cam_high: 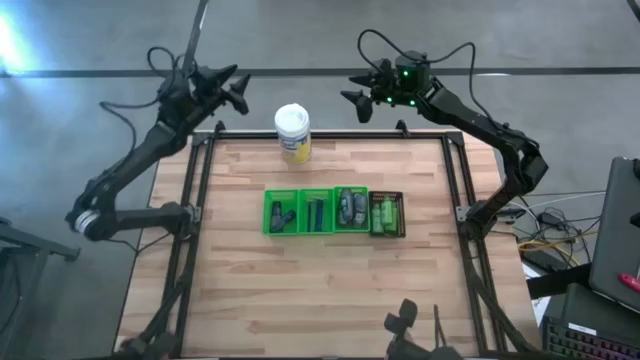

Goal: Pick & Place Travel size toiletries
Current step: Return to Home Position

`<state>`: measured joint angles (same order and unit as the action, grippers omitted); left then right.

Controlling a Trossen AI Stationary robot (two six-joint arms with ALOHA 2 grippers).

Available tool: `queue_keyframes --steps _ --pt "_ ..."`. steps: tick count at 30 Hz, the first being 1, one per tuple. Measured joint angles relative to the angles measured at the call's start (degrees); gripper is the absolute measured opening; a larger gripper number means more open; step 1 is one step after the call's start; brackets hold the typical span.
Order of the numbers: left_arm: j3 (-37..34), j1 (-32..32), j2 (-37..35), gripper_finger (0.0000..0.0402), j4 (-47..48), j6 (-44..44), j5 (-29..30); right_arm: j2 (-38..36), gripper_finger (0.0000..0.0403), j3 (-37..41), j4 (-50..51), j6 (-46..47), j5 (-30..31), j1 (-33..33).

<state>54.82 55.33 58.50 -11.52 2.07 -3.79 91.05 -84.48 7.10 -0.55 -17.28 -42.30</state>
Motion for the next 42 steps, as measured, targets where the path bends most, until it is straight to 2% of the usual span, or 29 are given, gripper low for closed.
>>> queue_keyframes --steps 3,7,11,16,19,21,23,33,37,40,42 --pt "-0.1 -6.9 -6.9 0.0231 1.2 8.6 8.3 -0.1 0.0273 -0.8 -0.2 -1.1 5.1 1.7" --pt "-0.5 -12.2 -16.6 0.0231 5.1 10.0 11.8 0.5 0.0280 -0.8 0.0 -0.3 5.7 2.3" --pt "-0.6 -11.8 -24.1 0.0231 12.5 9.9 15.3 2.2 0.0285 -0.6 -0.1 0.9 5.5 2.3" --pt "-0.6 -10.5 -32.3 0.0231 14.7 11.8 16.0 4.2 0.0281 -0.6 -2.1 3.7 5.2 2.4" --pt "-0.3 -10.4 -36.6 0.0231 17.3 13.2 21.2 4.6 0.0271 -0.6 -3.2 3.8 5.3 2.7" --pt "-0.8 -10.4 -38.4 0.0231 22.3 12.1 24.0 4.7 0.0263 -0.6 -3.3 3.9 5.3 2.7" --pt "-1.9 -10.4 -39.7 0.0231 27.2 10.0 23.8 4.7 0.0256 -0.6 -3.3 4.4 5.3 2.7" --pt "-15.8 -10.4 -41.3 0.0231 22.6 -7.3 9.1 4.7 0.0227 -0.6 -3.5 5.1 5.3 3.6" --pt "-21.7 -10.4 -43.5 0.0231 25.7 -7.1 13.9 4.7 0.0220 -0.6 -3.5 5.1 5.3 4.7" --pt "-26.3 -10.4 -45.0 0.0231 27.9 -7.0 23.4 4.7 0.0217 -0.6 -3.4 4.9 5.3 5.3" --pt "-28.5 -10.4 -45.8 0.0231 28.7 -7.0 27.0 4.7 0.0214 -0.6 -3.0 5.0 5.3 5.4"
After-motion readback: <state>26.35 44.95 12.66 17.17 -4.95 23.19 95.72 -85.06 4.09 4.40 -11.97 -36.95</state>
